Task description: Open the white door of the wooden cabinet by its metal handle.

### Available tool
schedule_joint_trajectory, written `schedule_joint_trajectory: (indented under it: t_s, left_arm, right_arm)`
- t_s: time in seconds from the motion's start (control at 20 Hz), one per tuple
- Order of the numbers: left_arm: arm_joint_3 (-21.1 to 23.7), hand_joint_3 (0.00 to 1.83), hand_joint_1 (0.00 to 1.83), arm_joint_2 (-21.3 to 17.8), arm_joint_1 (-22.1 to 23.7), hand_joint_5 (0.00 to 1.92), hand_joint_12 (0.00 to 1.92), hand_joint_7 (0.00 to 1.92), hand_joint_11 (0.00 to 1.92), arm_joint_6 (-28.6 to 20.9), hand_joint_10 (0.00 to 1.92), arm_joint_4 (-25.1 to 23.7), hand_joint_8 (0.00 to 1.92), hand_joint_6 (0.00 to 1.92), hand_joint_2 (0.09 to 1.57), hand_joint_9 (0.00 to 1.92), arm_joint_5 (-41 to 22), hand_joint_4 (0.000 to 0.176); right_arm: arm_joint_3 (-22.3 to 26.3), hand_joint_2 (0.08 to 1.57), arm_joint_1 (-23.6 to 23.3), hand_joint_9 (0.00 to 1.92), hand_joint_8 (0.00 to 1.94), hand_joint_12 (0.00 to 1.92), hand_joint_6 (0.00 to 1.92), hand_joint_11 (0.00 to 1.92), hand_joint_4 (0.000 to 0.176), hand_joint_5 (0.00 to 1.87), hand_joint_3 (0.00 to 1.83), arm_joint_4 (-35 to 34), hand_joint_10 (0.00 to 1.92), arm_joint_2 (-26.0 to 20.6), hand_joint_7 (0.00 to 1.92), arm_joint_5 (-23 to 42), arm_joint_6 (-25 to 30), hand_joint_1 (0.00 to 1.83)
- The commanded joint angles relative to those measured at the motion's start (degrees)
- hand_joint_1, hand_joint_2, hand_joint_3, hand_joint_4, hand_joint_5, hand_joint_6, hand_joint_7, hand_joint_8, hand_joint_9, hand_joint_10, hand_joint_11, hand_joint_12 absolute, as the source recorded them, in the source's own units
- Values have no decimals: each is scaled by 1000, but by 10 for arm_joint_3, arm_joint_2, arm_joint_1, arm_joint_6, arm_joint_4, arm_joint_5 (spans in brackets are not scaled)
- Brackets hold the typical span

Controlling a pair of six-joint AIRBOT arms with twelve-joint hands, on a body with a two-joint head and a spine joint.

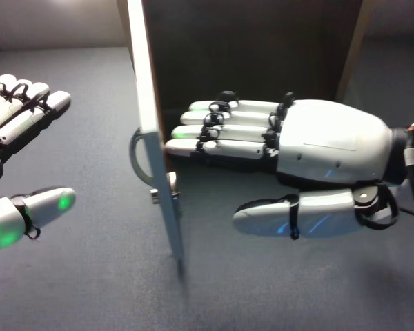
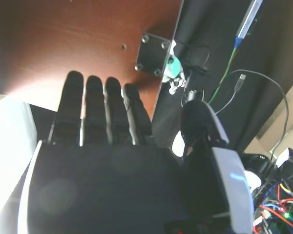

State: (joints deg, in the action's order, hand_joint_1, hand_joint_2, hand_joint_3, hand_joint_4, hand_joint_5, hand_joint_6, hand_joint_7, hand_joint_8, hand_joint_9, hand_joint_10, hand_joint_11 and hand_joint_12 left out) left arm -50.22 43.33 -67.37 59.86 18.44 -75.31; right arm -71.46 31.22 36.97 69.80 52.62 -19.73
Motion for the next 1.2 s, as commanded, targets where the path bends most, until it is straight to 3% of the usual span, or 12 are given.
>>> schedule_joint_trajectory:
  t_s: [0.0, 0.05, 0.25, 0.35, 0.4, 0.45, 0.5, 0.55, 0.6, 0.65, 0.7, 1.15]
  left_arm:
    - [-4, 2, 7, -1, 3, 0, 0, 0, 0, -2, 0, 2, 0, 0, 1205, 0, -66, 0]
    - [-5, 0, 1, 0, 3, 0, 0, 0, 0, -3, 0, 2, 0, 0, 1164, 0, -66, 0]
    - [-8, 187, 0, 3, 3, 2, 0, 0, 0, -6, 0, 1, 0, 0, 1554, 0, -64, 0]
    - [-8, 231, 0, 3, 3, 39, 0, 0, 0, -6, 0, 1, 0, 11, 1568, 0, -64, 0]
    - [-8, 164, 0, 3, 3, 241, 208, 327, 450, -6, 38, 1, 24, 19, 1571, 390, -64, 16]
    - [-8, 161, 0, 3, 3, 287, 505, 376, 344, -6, 12, 1, 9, 7, 1571, 427, -63, 0]
    - [-8, 47, 0, 4, 4, 409, 493, 496, 565, -6, 15, 1, 6, 4, 1562, 592, -63, 114]
    - [-9, 47, 0, 4, 4, 409, 493, 496, 565, -7, 15, 0, 6, 4, 1562, 592, -62, 114]
    - [-9, 0, 0, 4, 4, 64, 635, 146, 22, -8, 8, 0, 2, 0, 1299, 205, -60, 15]
    - [-9, 0, 0, 5, 4, 47, 667, 137, 4, -8, 4, 0, 1, 0, 1228, 201, -59, 41]
    - [-10, 0, 0, 5, 4, 44, 672, 135, 0, -8, 3, 0, 0, 0, 1213, 200, -59, 46]
    - [-9, 0, 0, 5, 5, 43, 670, 134, 0, -11, 2, 0, 0, 0, 1205, 200, -63, 48]
  right_arm:
    - [0, 1503, -11, 13, 6, 3, 4, 6, 0, 82, 2, -19, 5, 4, 82, 63, 2, 0]
    - [-1, 1498, -13, 10, 3, 2, 2, 6, 0, 78, 0, -18, 3, 9, 78, 62, 2, 38]
    - [-9, 1463, -20, 12, 2, 2, 2, 5, 0, 74, 0, -16, 2, 32, 62, 61, 2, 238]
    - [-11, 1447, -24, 18, 3, 5, 4, 11, 0, 84, 0, -14, 3, 39, 66, 60, 2, 264]
    - [-12, 1439, -26, 30, 5, 12, 9, 32, 0, 115, 0, -13, 7, 43, 64, 59, 2, 267]
    - [-13, 1429, -27, 25, 2, 11, 5, 30, 0, 114, 0, -13, 3, 46, 61, 59, 2, 308]
    - [-13, 1427, -28, 14, 0, 8, 1, 26, 0, 93, 0, -13, 0, 48, 42, 59, 1, 300]
    - [-13, 1427, -28, 14, 0, 8, 1, 26, 0, 93, 0, -13, 0, 51, 42, 58, 1, 300]
    - [-14, 1434, -29, 1, 0, 1, 1, 4, 0, 45, 2, -12, 0, 54, 6, 58, 1, 245]
    - [-14, 1426, -30, 5, 3, 9, 4, 22, 0, 48, 0, -12, 1, 56, 13, 58, 1, 264]
    - [-14, 1412, -31, 24, 9, 18, 6, 44, 0, 61, 0, -11, 7, 58, 38, 58, 1, 298]
    - [-11, 1442, -34, 2, 2, 10, 1, 24, 0, 45, 0, -11, 1, 62, 13, 58, 4, 233]
